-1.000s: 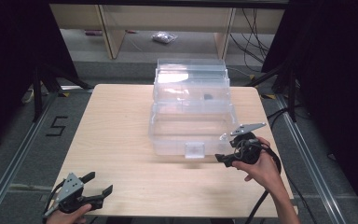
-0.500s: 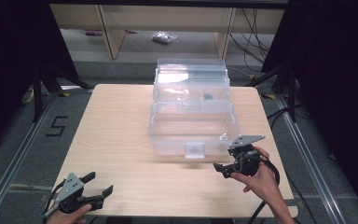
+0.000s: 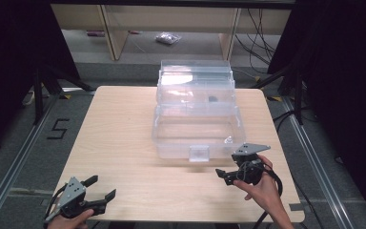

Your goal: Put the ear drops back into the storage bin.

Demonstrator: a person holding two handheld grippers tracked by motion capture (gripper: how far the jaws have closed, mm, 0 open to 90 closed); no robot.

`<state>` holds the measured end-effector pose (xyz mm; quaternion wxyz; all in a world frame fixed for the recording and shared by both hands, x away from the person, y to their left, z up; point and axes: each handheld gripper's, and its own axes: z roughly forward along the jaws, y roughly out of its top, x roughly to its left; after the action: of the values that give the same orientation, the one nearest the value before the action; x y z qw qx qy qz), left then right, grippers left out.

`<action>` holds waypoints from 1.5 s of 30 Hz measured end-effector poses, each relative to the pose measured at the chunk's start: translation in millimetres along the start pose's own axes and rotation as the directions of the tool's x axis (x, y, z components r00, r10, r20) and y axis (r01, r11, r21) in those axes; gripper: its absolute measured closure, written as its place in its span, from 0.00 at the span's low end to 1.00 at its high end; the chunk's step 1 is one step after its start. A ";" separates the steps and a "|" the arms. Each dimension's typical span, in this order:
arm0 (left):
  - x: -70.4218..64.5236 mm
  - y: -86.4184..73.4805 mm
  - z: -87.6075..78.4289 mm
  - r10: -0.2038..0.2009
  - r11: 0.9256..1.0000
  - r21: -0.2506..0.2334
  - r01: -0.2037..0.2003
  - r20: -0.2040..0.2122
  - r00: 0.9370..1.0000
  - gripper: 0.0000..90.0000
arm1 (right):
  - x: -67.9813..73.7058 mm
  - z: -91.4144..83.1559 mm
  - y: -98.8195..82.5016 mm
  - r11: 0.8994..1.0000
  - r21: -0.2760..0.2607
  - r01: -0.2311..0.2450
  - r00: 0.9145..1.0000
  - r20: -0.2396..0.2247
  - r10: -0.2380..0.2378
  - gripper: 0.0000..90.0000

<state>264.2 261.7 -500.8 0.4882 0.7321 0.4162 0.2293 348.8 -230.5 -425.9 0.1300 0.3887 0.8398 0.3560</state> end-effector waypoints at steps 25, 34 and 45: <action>-0.2 0.0 0.3 -0.008 1.000 -0.014 0.008 0.003 1.000 0.16 | 4.0 3.6 -27.4 0.999 -0.046 -0.006 1.000 -0.007 0.005 0.20; -0.1 0.0 0.6 -0.012 1.000 -0.020 0.012 0.012 1.000 0.16 | 3.7 1.5 -40.5 0.999 -0.041 -0.032 0.999 -0.013 0.031 0.20; 0.1 -0.3 0.9 -0.013 1.000 -0.021 0.013 0.014 1.000 0.16 | 6.3 1.4 -52.0 0.999 -0.050 -0.016 1.000 -0.016 0.015 0.18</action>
<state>264.9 261.4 -501.4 0.5003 0.7256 0.4152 0.2254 316.2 -248.3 -462.9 0.1304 0.3889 0.8286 0.3809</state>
